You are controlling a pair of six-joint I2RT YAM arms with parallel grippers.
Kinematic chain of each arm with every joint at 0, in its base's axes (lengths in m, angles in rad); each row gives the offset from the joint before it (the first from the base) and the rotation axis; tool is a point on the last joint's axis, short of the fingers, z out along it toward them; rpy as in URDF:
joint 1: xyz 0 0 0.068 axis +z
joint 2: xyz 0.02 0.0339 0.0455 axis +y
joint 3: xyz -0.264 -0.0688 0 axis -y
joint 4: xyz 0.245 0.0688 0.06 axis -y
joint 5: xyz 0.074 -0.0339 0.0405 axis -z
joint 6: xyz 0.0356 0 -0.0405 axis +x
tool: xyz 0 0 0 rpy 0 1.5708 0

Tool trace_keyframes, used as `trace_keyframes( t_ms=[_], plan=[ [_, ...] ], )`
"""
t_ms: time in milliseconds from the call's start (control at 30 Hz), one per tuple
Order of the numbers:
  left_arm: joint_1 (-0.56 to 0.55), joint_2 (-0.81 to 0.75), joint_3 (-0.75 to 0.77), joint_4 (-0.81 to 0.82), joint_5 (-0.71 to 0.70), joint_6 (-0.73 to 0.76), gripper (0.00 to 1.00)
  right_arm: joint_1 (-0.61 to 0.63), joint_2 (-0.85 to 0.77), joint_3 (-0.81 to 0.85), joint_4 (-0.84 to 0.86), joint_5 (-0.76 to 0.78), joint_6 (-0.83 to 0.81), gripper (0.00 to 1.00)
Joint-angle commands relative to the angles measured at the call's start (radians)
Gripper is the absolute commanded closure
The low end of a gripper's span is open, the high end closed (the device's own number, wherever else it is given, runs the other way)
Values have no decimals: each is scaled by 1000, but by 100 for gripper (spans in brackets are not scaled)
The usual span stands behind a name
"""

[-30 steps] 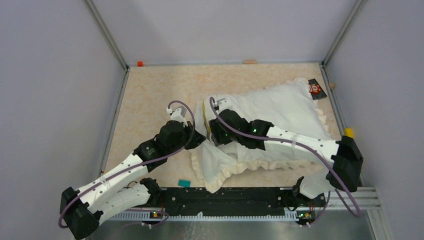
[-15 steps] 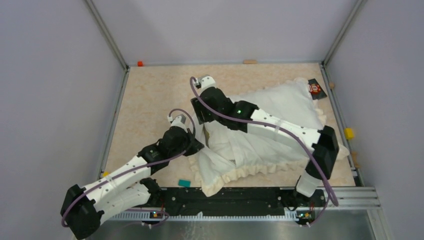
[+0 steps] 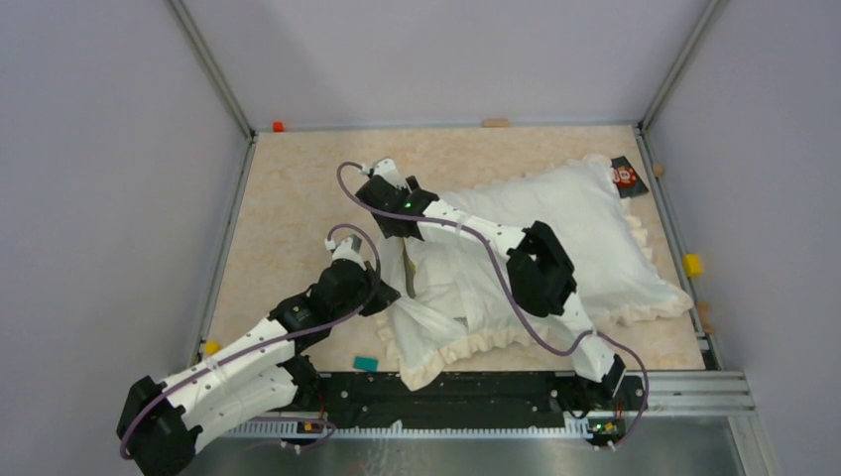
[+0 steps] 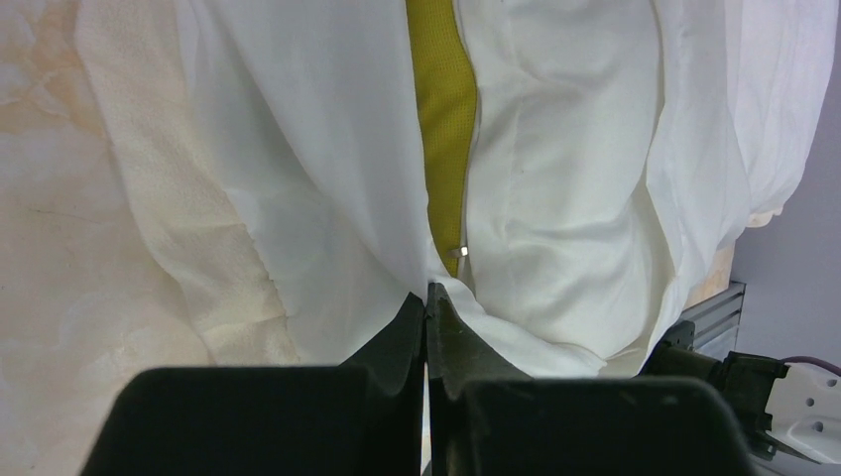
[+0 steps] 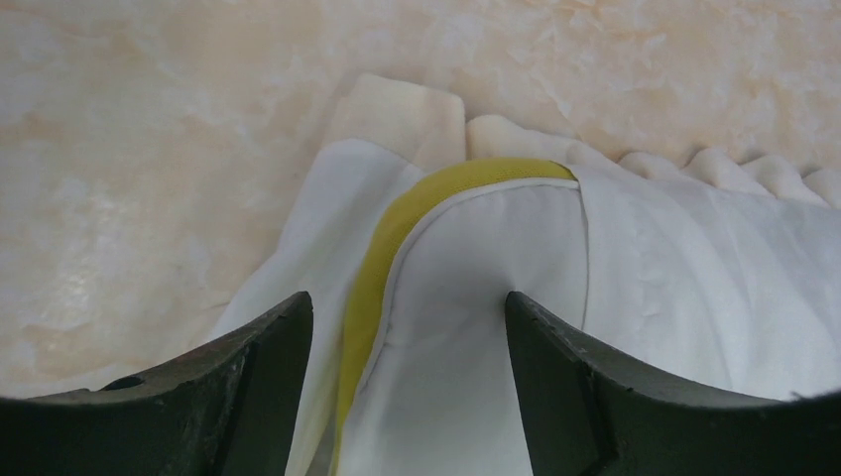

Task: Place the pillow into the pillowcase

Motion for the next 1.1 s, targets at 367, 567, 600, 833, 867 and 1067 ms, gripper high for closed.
trace_keyframes(
  t_ms=[367,567,600,833,867,1067],
  plan=[
    [3,15,-5,31,2,15,100,-55,-244,-308,116,-23,135,100],
    [3,57,18,66,40,48,100,-56,-504,-549,322,-207,158,100],
    [3,63,19,73,45,51,100,-56,-521,-563,330,-222,160,100],
    [3,78,35,103,78,69,75,-54,-599,-683,399,-281,173,100],
    [3,75,37,110,93,75,68,-54,-606,-692,405,-288,176,100],
    [3,72,92,105,77,138,46,-54,-624,-699,401,-294,174,100]
  ],
)
